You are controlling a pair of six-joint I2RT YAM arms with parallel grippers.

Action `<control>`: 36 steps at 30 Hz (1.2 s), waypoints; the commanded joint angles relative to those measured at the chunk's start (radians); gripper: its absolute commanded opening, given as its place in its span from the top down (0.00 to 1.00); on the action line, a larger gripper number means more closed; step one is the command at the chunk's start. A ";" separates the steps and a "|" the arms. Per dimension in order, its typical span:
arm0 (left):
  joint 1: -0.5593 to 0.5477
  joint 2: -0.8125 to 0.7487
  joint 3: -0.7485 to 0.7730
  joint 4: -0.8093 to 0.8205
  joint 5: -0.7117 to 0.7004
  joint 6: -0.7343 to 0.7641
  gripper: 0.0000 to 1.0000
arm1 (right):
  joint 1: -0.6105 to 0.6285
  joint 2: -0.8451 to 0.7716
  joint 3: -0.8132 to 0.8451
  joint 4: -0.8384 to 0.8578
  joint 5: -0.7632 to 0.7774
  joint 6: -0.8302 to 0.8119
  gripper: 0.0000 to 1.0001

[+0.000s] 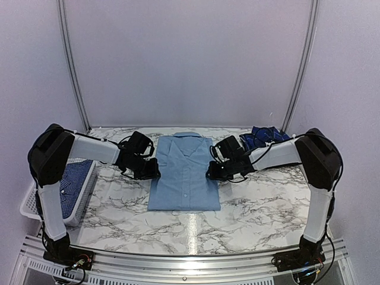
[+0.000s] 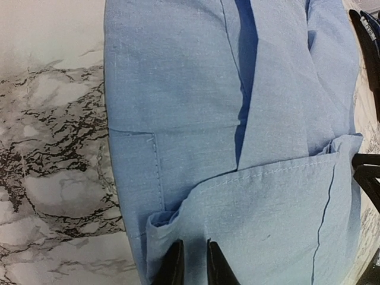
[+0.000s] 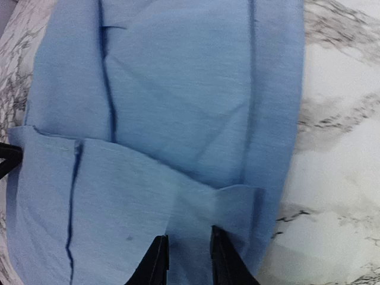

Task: Fold and stack the long sleeve shirts
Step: Smooth out the 2/3-rectangle-folded shirt at the center of the board.

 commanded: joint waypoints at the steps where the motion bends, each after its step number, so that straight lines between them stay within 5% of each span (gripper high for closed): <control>1: 0.003 -0.055 -0.003 -0.034 0.002 0.022 0.83 | -0.048 0.005 -0.048 0.028 -0.027 0.026 0.76; 13: 0.003 -0.236 -0.060 -0.106 0.019 0.054 0.70 | -0.032 -0.252 -0.192 -0.025 0.005 -0.003 0.73; 36: -0.131 -0.494 -0.393 -0.120 0.183 -0.016 0.70 | 0.290 -0.435 -0.393 -0.098 -0.042 0.115 0.71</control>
